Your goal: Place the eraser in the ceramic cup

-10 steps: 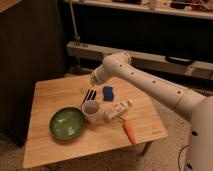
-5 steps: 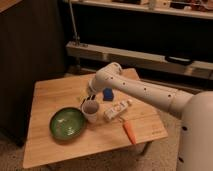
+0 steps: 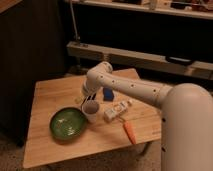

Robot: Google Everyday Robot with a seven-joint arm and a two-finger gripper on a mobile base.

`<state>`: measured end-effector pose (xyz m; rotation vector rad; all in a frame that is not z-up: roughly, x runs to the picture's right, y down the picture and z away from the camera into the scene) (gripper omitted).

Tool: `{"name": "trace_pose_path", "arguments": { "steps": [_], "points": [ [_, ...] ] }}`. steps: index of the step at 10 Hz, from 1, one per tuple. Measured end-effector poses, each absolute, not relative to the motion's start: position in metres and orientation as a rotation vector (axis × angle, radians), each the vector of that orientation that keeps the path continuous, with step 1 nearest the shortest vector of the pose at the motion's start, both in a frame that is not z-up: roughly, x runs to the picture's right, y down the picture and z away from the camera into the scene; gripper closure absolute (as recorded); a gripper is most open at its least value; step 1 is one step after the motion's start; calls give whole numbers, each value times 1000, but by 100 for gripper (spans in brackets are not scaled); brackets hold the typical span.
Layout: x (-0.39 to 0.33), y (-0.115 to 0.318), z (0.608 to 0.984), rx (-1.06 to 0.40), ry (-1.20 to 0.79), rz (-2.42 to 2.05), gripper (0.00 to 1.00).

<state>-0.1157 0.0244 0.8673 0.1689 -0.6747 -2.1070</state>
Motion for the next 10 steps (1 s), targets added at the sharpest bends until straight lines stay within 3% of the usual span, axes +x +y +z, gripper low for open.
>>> {"name": "trace_pose_path", "arguments": {
  "steps": [10],
  "points": [
    [-96,12,958,-17,-667,-2055,25]
  ]
}}
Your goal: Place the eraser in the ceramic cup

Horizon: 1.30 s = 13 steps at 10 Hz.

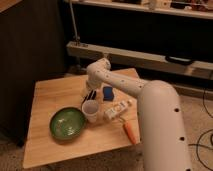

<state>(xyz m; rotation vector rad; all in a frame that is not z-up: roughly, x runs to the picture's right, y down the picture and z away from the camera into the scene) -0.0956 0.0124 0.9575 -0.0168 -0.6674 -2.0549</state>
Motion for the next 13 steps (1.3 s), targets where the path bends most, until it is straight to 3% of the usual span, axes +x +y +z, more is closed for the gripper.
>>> {"name": "trace_pose_path", "arguments": {
  "steps": [6,10,12,13],
  "points": [
    [-101,23,988,-86,-691,-2050,27],
    [-104,26,991,-69,-727,-2046,65],
    [-104,25,989,-69,-728,-2046,89],
    [-104,26,988,-70,-731,-2047,96]
  ]
}}
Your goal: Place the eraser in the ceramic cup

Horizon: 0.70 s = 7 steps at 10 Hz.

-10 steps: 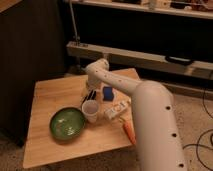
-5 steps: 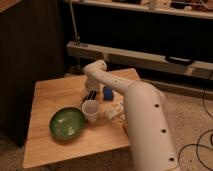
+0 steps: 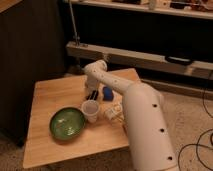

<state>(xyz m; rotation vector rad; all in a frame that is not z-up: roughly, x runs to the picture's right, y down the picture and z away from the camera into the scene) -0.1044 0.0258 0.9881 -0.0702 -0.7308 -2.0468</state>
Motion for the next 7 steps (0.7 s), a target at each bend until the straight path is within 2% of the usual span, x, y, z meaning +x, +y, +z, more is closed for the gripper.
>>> {"name": "trace_pose_path", "arguments": {
  "steps": [1,3,4,7],
  "points": [
    [-104,26,988,-72,-731,-2046,100],
    [-105,26,987,-69,-733,-2044,100],
    [-108,17,983,-22,-736,-2048,100],
    [-113,-34,947,121,-712,-2054,100]
  ]
}}
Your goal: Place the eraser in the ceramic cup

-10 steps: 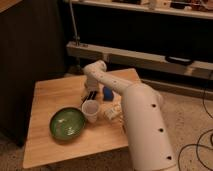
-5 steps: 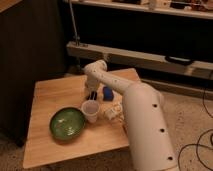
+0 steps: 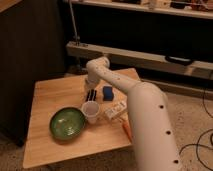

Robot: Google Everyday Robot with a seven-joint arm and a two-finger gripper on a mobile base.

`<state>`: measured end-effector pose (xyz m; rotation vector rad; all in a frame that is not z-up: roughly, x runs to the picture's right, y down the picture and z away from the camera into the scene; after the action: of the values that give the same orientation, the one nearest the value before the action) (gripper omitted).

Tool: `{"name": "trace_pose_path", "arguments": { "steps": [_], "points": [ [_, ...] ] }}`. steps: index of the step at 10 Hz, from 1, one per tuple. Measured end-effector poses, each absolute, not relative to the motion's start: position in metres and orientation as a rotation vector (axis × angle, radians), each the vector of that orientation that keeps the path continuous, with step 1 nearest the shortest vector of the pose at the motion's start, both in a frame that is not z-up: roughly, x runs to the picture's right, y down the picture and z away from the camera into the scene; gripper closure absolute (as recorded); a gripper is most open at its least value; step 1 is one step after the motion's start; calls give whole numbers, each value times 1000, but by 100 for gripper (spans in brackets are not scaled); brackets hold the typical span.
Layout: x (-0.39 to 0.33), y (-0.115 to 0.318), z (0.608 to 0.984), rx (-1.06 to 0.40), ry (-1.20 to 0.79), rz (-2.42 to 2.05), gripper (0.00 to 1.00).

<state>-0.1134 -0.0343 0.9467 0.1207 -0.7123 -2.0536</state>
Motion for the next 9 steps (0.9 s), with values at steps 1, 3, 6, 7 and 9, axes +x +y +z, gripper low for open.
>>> {"name": "trace_pose_path", "arguments": {
  "steps": [1,3,6,7,9],
  "points": [
    [-118,-55,930,166,-704,-2061,100],
    [-121,-93,908,258,-673,-2078,100],
    [-121,-116,888,362,-636,-2096,100],
    [-119,-114,884,383,-634,-2099,100],
    [-116,-110,878,411,-633,-2104,100]
  ]
}}
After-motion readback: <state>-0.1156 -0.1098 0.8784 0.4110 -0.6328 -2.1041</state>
